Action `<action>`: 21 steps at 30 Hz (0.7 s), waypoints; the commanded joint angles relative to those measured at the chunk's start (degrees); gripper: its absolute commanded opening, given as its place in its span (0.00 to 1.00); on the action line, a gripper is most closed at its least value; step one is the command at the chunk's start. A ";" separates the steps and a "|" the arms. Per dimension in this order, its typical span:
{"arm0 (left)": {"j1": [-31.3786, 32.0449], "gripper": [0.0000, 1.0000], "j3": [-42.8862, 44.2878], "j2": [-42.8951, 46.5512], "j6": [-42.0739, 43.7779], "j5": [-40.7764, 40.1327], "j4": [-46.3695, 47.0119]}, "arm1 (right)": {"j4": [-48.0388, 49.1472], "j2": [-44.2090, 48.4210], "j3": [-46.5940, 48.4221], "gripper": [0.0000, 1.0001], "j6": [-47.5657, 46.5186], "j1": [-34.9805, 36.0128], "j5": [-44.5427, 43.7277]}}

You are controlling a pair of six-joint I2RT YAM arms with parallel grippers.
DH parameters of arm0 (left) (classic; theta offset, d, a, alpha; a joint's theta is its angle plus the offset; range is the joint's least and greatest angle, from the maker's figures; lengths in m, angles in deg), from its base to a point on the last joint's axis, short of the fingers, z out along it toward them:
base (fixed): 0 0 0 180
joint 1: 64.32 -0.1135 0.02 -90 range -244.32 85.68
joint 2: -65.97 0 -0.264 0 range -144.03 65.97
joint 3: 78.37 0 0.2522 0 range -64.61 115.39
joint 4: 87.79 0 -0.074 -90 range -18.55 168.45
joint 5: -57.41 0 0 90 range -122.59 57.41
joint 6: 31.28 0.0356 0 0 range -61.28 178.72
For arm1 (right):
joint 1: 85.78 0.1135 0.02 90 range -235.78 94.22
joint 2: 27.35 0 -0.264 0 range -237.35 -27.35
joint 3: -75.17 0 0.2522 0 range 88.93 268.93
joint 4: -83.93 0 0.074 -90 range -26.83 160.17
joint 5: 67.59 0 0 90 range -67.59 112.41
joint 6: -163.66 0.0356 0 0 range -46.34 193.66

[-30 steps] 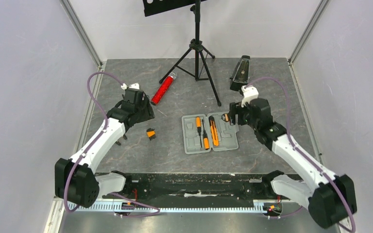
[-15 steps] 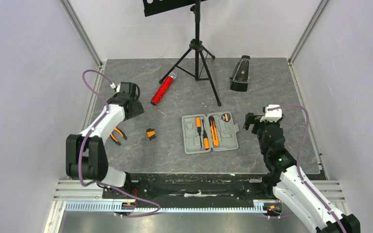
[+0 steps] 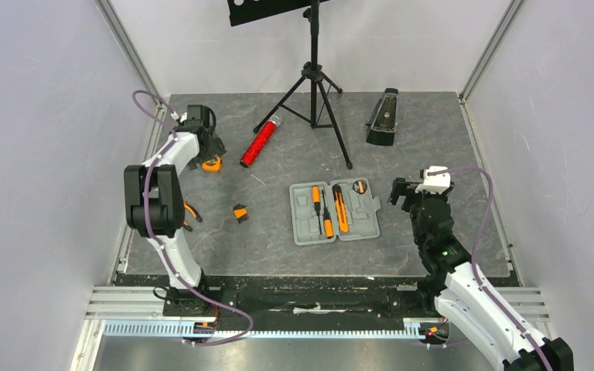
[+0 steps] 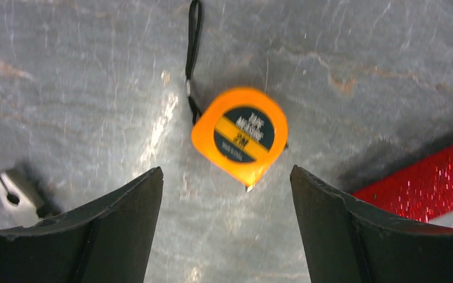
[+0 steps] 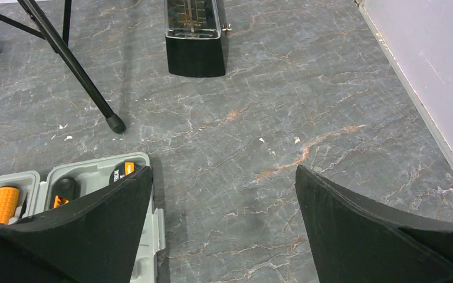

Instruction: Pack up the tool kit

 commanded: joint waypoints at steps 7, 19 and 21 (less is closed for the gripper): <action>-0.54 0.86 14.36 -12.86 11.27 3.97 -6.41 | 2.12 -1.54 0.12 0.94 -0.53 -0.22 -1.70; -0.54 0.75 13.13 -13.79 12.90 7.38 -9.46 | 1.44 -2.39 0.56 0.95 -0.51 -0.18 -0.97; -0.54 0.71 12.00 -12.88 12.76 7.48 -9.46 | 1.28 -2.46 0.68 0.95 -0.44 -0.18 -0.71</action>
